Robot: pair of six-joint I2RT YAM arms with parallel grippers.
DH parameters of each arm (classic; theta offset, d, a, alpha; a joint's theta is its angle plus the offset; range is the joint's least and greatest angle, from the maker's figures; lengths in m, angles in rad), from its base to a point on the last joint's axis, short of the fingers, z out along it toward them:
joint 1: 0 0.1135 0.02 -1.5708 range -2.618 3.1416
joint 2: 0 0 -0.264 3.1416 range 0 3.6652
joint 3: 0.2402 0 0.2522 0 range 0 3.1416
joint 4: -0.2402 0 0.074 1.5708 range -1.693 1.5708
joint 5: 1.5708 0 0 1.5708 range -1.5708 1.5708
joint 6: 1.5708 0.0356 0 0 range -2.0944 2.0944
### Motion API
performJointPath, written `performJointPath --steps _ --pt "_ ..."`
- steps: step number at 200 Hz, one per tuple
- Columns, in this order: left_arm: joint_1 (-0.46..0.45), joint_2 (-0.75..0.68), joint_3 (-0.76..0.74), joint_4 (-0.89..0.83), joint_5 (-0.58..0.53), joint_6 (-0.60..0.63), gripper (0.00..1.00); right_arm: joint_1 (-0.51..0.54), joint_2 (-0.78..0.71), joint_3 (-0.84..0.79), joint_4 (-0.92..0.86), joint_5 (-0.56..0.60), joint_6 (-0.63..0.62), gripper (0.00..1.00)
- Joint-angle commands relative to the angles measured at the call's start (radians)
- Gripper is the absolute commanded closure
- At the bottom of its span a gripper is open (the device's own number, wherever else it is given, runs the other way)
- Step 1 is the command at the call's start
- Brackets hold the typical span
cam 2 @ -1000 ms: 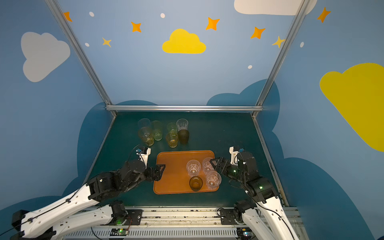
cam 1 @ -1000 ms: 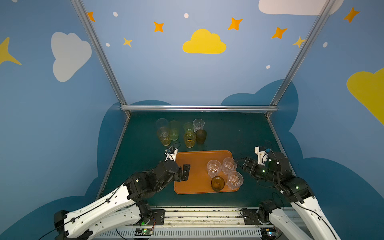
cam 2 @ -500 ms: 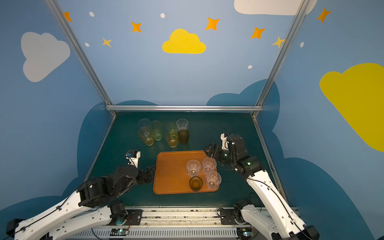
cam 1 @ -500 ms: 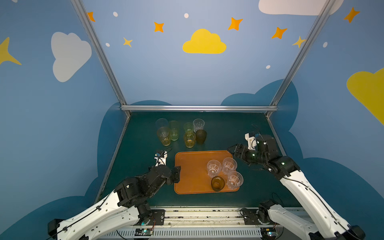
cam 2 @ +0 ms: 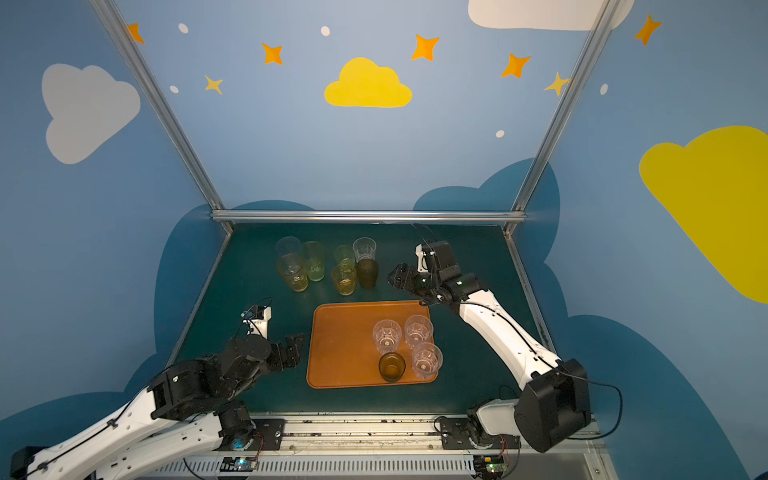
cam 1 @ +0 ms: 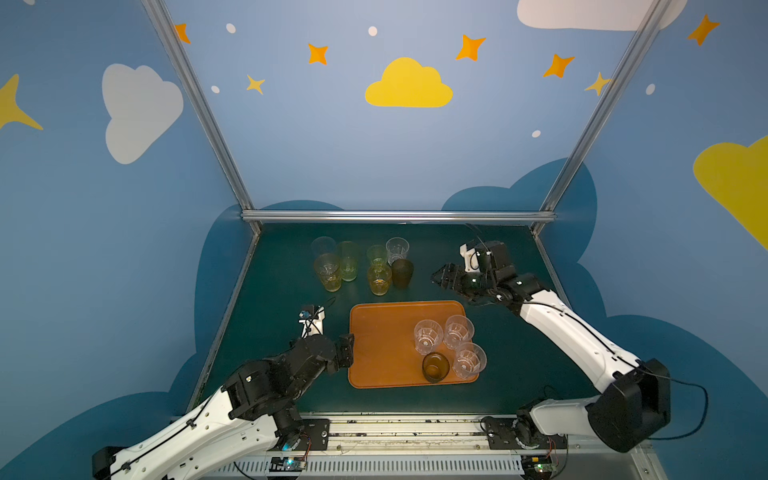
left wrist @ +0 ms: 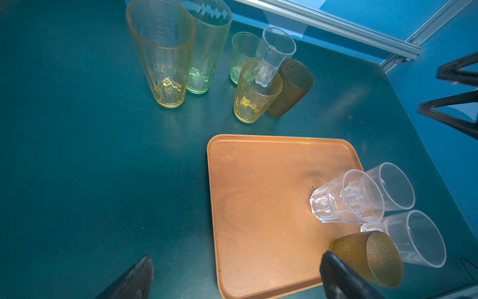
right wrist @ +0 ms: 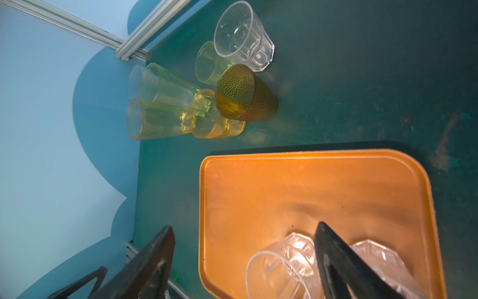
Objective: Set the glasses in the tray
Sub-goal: 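Reach the right gripper toward the olive textured cup beyond the tray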
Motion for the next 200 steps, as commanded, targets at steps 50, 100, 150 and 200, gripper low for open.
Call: performJointPath --steps 50,100,150,200 --pt "0.009 -0.026 -0.037 -0.008 0.010 -0.031 0.00 0.016 0.225 0.196 -0.010 0.047 -0.047 0.19" --pt "0.016 -0.039 -0.050 0.002 0.014 0.006 0.00 0.021 0.345 0.298 -0.035 0.085 -0.049 0.30" --pt "0.021 -0.053 -0.087 0.029 0.020 0.013 0.00 0.036 0.446 0.390 -0.080 0.132 -0.068 0.55" --pt "0.026 -0.037 -0.087 0.039 0.022 0.022 0.00 0.052 0.522 0.437 -0.089 0.100 -0.066 0.61"
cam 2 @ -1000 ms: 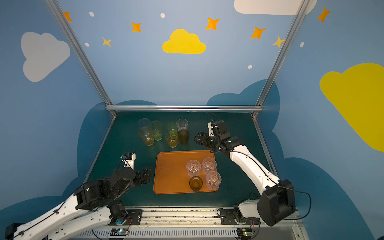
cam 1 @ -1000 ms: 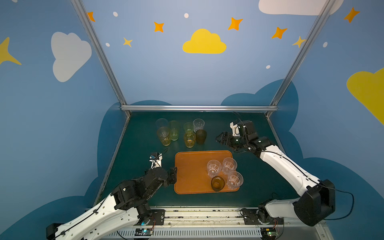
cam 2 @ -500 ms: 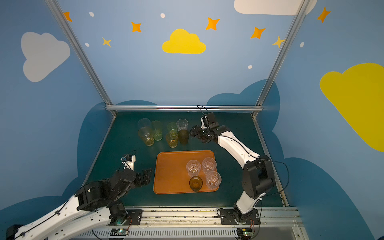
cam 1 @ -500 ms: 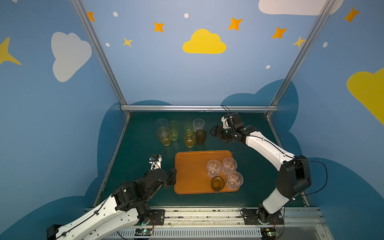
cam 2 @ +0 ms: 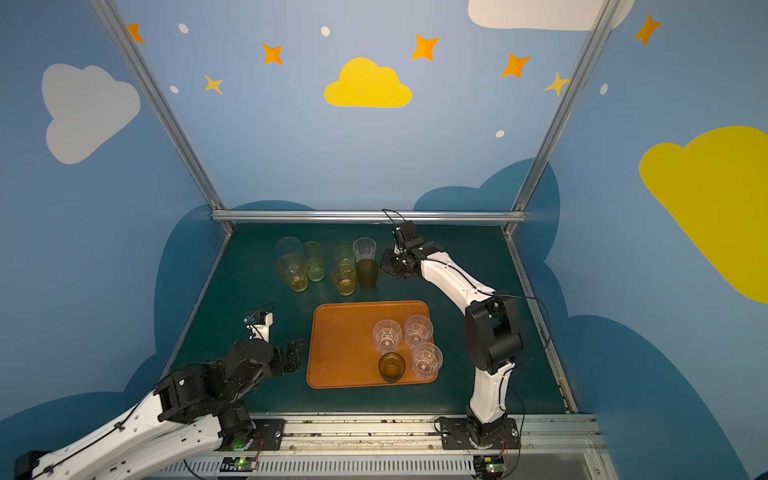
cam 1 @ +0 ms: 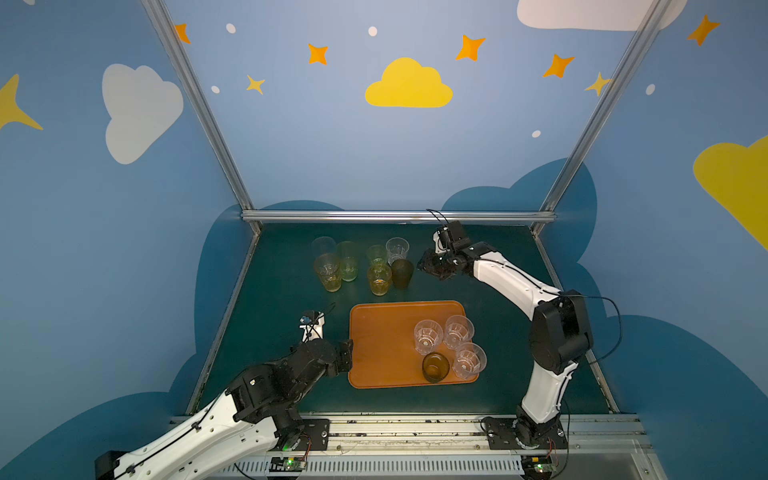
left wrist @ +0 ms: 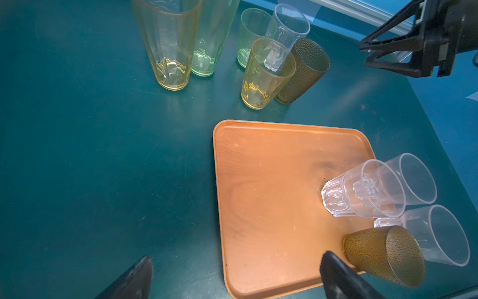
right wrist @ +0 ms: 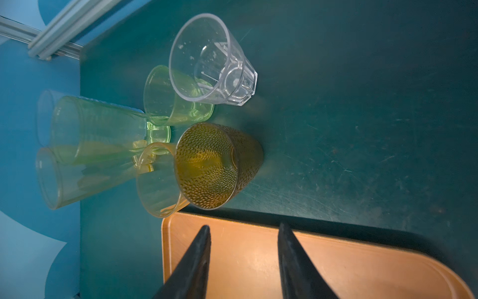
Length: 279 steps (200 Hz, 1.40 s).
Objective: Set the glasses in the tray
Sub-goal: 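Reach the right gripper toward the olive textured cup beyond the tray, then lower the right gripper around the olive textured cup's rim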
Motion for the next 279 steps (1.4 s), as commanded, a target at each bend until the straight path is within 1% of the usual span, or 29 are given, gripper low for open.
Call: performJointPath --steps 1,29,58,92,144,233,279 --pt "0.007 0.004 0.002 0.013 -0.005 0.017 0.00 0.011 0.031 0.038 -0.031 -0.009 -0.015 0.61" --pt "0.014 0.012 0.000 0.023 -0.009 0.028 0.00 0.020 0.056 0.054 -0.017 -0.039 -0.012 0.64" --pt "0.020 0.022 0.001 0.030 -0.007 0.036 0.00 0.026 0.088 0.085 -0.032 -0.029 -0.013 0.66" --pt "0.026 0.028 -0.002 0.032 -0.004 0.043 0.00 0.031 0.127 0.122 -0.050 -0.027 -0.013 0.70" --pt "0.032 0.026 -0.002 0.035 0.002 0.053 0.00 0.036 0.170 0.169 -0.088 0.010 -0.013 0.73" --pt "0.035 0.020 -0.013 0.044 0.006 0.052 0.00 0.037 0.212 0.215 -0.120 0.031 -0.013 0.76" --pt "0.037 0.016 -0.015 0.044 0.010 0.051 0.00 0.038 0.235 0.236 -0.130 0.023 -0.005 0.79"
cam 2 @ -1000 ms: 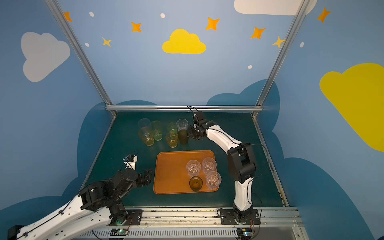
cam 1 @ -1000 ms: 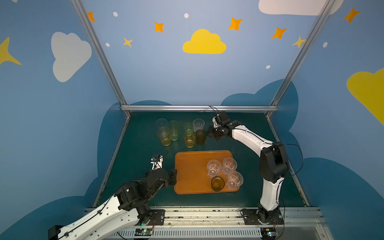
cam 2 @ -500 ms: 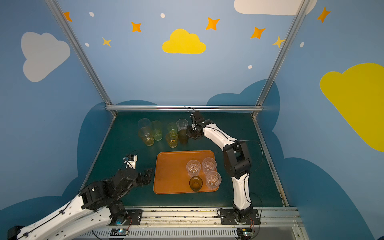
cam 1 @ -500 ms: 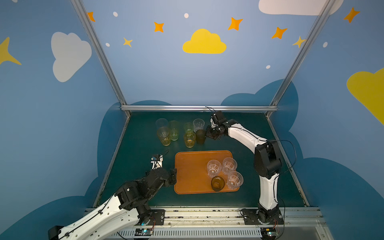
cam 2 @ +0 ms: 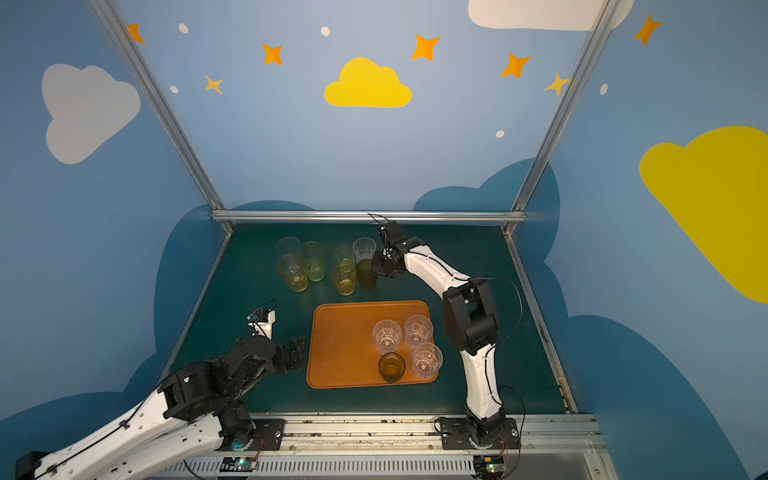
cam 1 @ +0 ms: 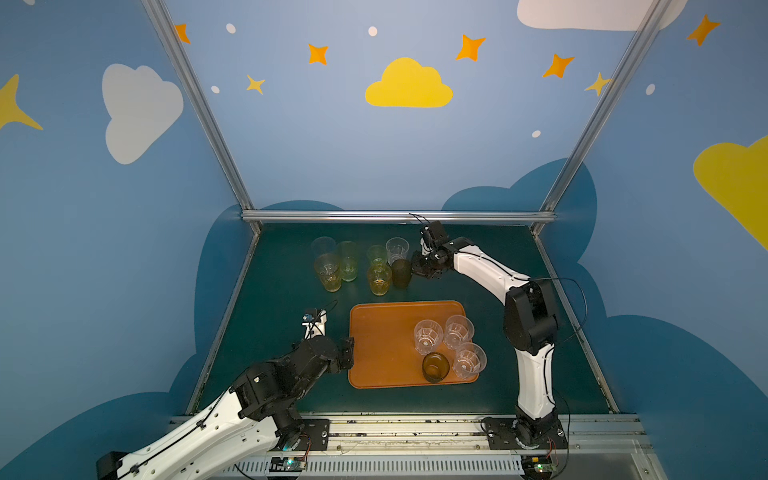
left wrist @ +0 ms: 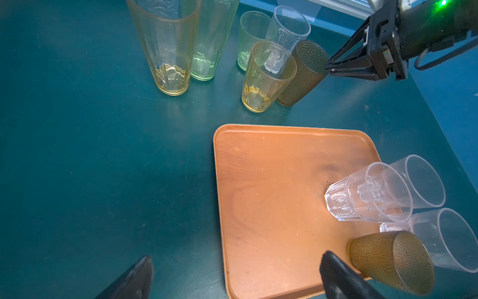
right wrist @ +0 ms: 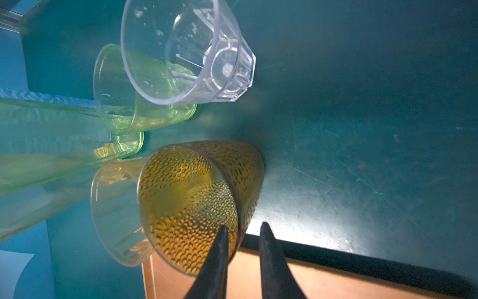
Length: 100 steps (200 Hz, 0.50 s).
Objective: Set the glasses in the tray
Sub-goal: 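Lower the right gripper around the olive textured cup's rim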
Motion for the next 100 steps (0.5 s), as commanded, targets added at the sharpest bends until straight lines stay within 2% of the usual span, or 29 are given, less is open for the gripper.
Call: performJointPath --steps 1,100 --pt "0.004 -0.008 -0.007 0.004 -0.001 0.012 0.00 0.007 0.021 0.030 -0.023 0.007 -0.001 0.79" --pt "0.004 -0.033 -0.013 -0.002 -0.003 0.003 0.00 0.008 0.029 0.048 -0.047 0.028 -0.001 0.85"
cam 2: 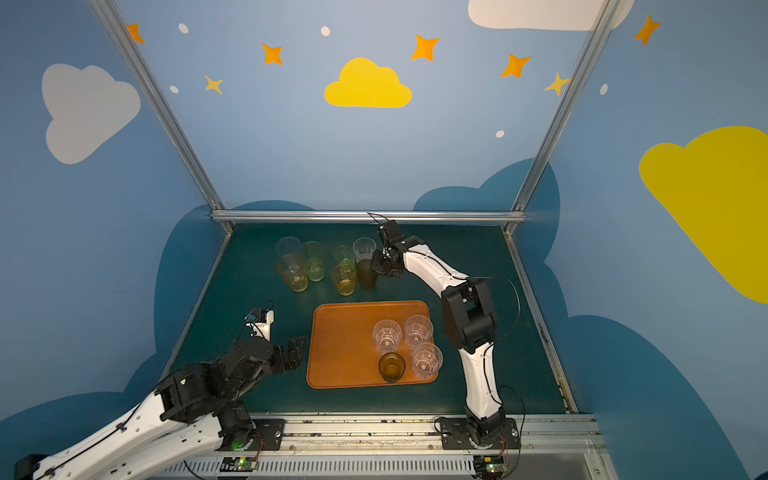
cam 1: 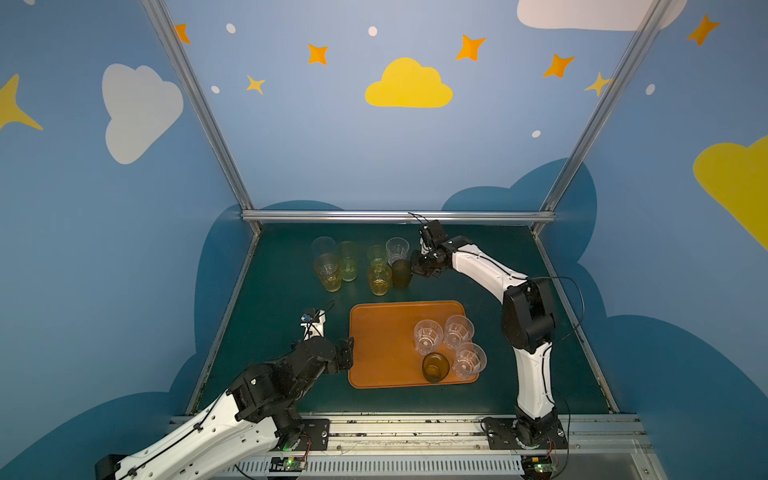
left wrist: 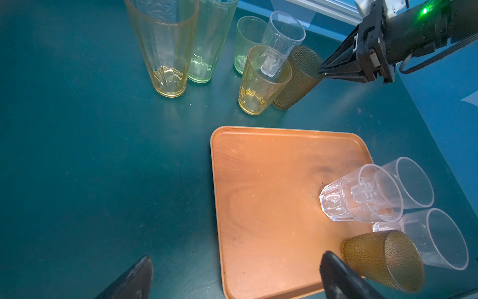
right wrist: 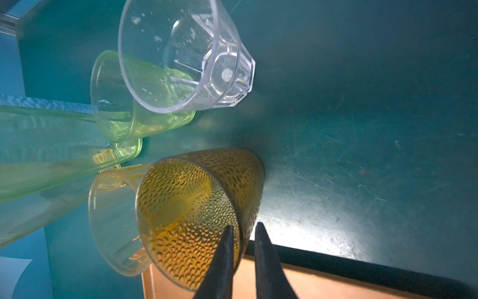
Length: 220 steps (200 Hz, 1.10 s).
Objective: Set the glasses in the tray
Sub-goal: 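Lower the right gripper around the olive textured cup's rim, then close the right gripper on the olive cup rim and lift it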
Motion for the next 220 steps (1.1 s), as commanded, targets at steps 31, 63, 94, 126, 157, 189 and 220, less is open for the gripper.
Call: performJointPath --steps 31,63,94,126,157,189,220 --pt "0.003 -0.001 -0.017 0.003 -0.006 0.003 0.00 0.008 0.015 0.026 -0.035 0.020 0.000 0.86" --pt "0.003 0.007 -0.013 0.002 -0.002 0.005 0.00 0.008 0.020 0.027 -0.035 0.030 0.004 0.87" --pt "0.003 0.009 -0.017 -0.002 -0.010 -0.001 0.00 0.008 0.039 0.045 -0.038 0.026 0.007 0.87" --pt "0.003 0.007 -0.020 -0.003 -0.010 -0.004 0.00 0.008 0.046 0.058 -0.047 0.029 0.006 0.87" --pt "0.004 0.007 -0.020 -0.003 -0.016 -0.004 0.00 0.008 0.047 0.057 -0.048 0.035 0.010 0.90" --pt "0.003 0.005 -0.020 -0.005 -0.018 -0.006 0.00 0.008 0.048 0.055 -0.054 0.036 0.012 0.92" --pt "0.003 0.003 -0.020 -0.003 -0.020 -0.005 0.00 0.008 0.035 0.042 -0.057 0.035 0.011 0.93"
